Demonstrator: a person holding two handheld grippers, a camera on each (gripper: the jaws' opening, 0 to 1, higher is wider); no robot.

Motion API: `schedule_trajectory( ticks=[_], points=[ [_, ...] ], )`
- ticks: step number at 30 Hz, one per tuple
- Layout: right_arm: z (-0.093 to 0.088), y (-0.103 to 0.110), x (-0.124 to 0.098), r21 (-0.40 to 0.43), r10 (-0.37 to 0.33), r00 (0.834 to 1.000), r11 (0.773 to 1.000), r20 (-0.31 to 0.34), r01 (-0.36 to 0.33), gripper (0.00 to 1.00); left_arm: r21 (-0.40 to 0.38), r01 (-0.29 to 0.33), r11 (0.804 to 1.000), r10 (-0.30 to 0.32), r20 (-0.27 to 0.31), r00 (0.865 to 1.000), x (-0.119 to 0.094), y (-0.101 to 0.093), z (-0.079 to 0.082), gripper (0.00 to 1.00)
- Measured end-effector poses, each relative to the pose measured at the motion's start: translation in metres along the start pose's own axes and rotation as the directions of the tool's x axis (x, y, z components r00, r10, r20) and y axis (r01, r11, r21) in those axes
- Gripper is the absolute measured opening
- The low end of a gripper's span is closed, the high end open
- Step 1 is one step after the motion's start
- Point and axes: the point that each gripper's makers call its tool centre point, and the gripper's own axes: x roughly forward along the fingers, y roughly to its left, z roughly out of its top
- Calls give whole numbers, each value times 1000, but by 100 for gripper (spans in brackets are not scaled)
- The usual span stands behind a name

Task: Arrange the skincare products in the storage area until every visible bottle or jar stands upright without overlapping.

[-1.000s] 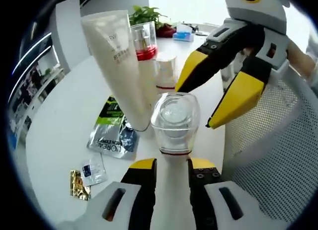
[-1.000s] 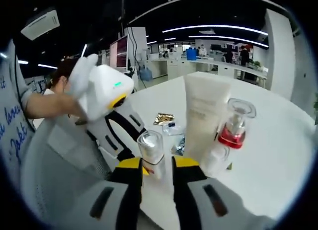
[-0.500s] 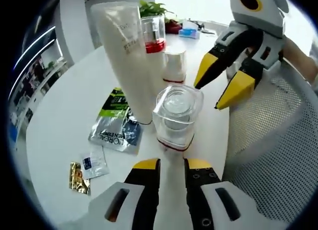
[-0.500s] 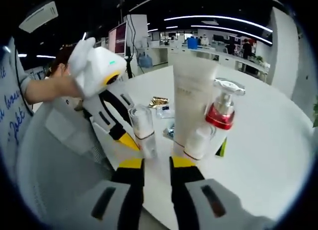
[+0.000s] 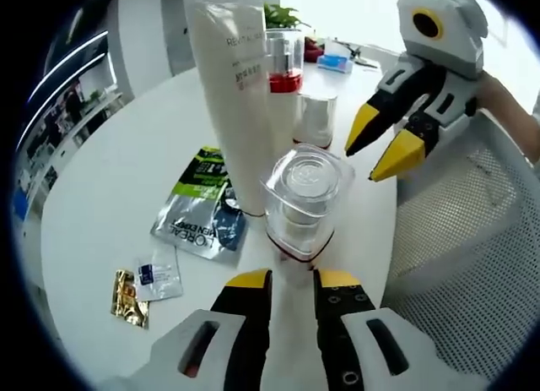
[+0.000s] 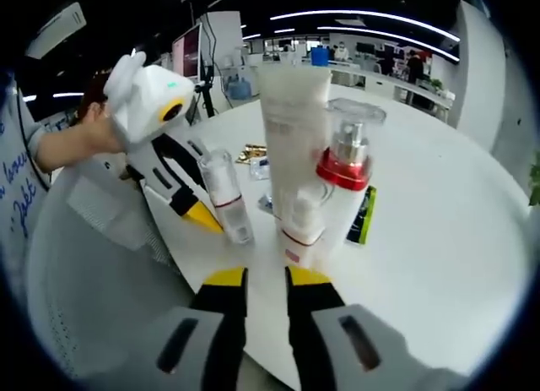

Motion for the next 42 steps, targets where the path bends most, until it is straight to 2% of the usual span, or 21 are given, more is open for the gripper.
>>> schedule_trajectory(
  ticks=[12,42],
  points=[
    [-1,-14,7,21,-12,1000,1000,-21,13,17,-13,2,1000,-2,5,1000,7,1,7,12],
    [-2,-24,18,31,-31,999,999,-44,32,13,-82,0,997,4,46,999,25,-6,30,6]
  ],
)
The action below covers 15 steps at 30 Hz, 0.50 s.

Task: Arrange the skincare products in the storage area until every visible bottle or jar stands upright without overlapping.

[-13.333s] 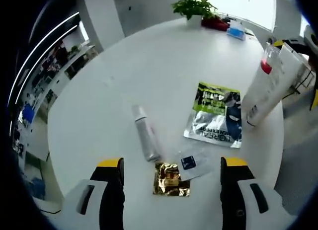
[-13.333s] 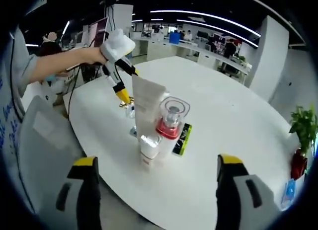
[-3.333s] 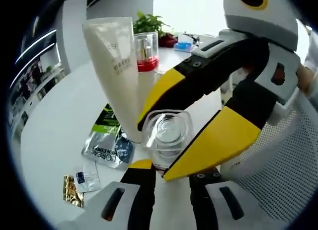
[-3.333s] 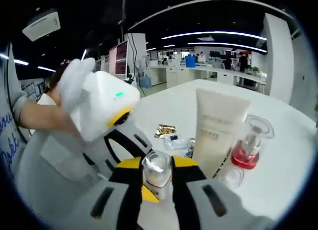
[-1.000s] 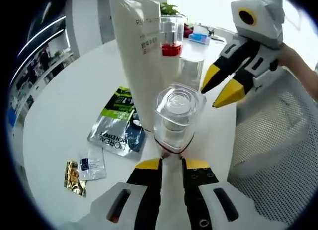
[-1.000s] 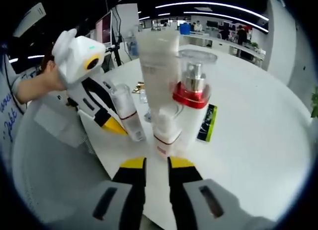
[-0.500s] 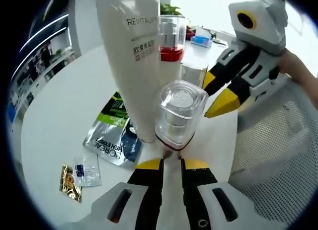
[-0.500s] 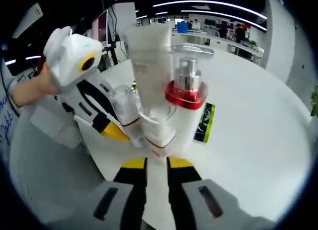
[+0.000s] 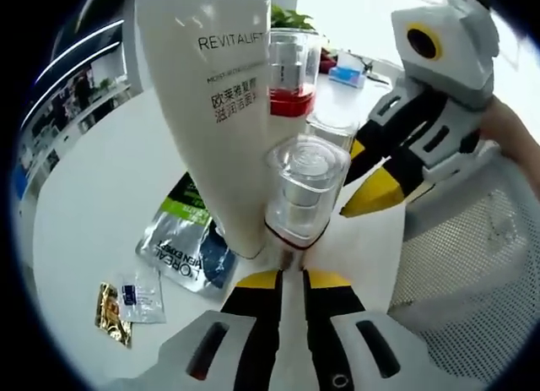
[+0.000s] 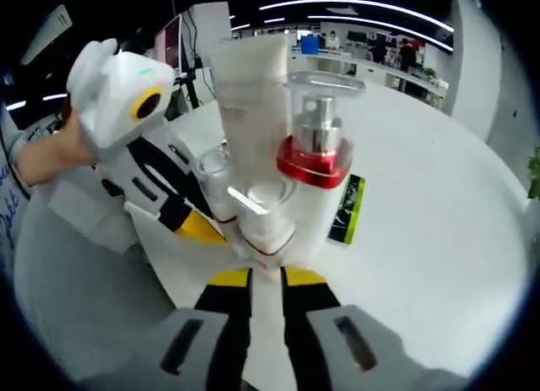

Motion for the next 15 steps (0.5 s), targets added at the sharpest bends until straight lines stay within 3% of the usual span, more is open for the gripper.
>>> schedule_trajectory(
  ticks=[15],
  points=[
    [-2,-2,1,-7,-9,1000,1000,-4,9,10,-10,0,1000,0,7,1000,4,-4,3,3]
  ],
)
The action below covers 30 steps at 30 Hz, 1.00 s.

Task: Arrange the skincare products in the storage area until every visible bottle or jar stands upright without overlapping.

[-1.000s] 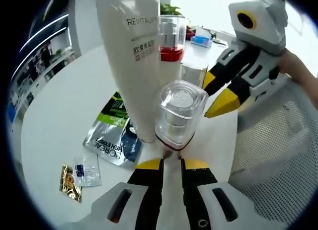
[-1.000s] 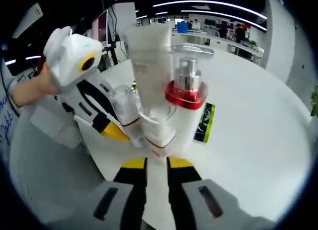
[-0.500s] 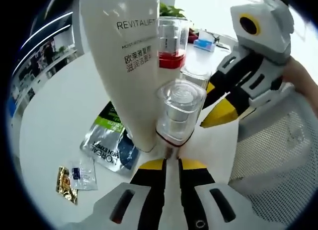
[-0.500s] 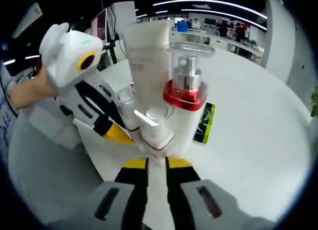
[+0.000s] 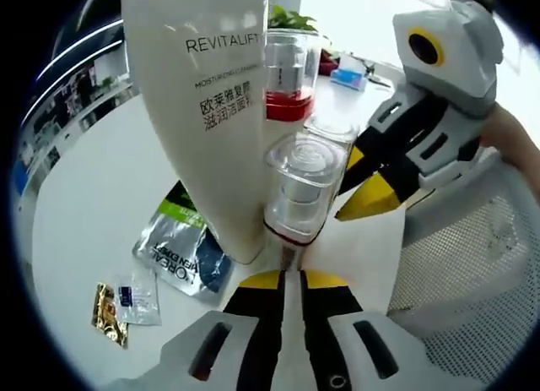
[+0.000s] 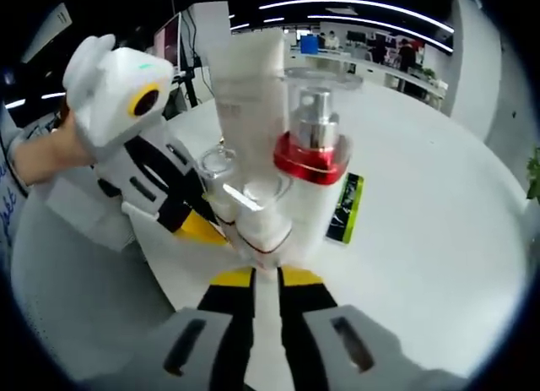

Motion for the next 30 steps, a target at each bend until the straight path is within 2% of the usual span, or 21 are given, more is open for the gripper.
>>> schedule_trajectory(
  ticks=[30],
  points=[
    [0,-1,-1,-14,-11,1000,1000,-3,11,8,10,2,1000,-2,-2,1000,3,-1,1,3]
  ],
)
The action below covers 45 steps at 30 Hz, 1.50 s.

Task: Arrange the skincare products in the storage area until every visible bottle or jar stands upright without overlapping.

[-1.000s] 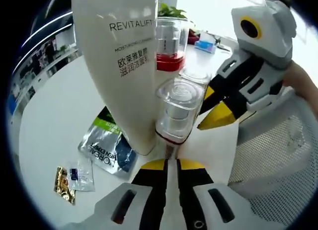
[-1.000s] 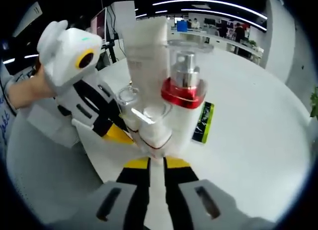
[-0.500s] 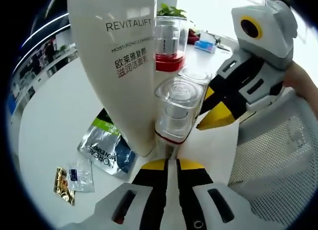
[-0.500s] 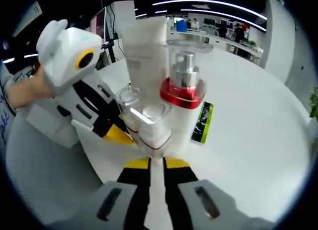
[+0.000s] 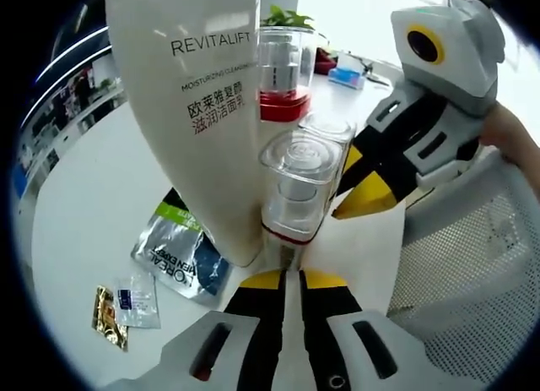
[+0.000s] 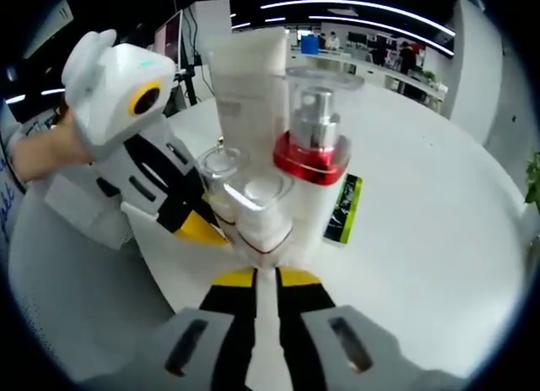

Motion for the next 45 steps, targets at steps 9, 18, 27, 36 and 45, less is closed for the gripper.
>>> schedule_trajectory(
  ticks=[9,18,27,36,45],
  points=[
    [-2,-1,-2,-4,-7,1000,1000,-8,7,10,15,-4,1000,5,-4,1000,-2,2,-1,7],
    [1,0,-5,-24,-20,1000,1000,-2,20,19,29,-17,999,17,9,1000,-11,3,1,10],
    [7,2,-14,-30,-32,999,999,21,32,31,57,-52,997,50,26,998,-25,5,4,21],
    [14,2,-26,-39,-58,997,997,48,60,46,84,-103,991,99,45,994,-47,11,6,36],
    [24,10,-36,-61,-49,996,997,74,53,59,48,-140,989,138,54,989,-73,20,3,49]
  ],
)
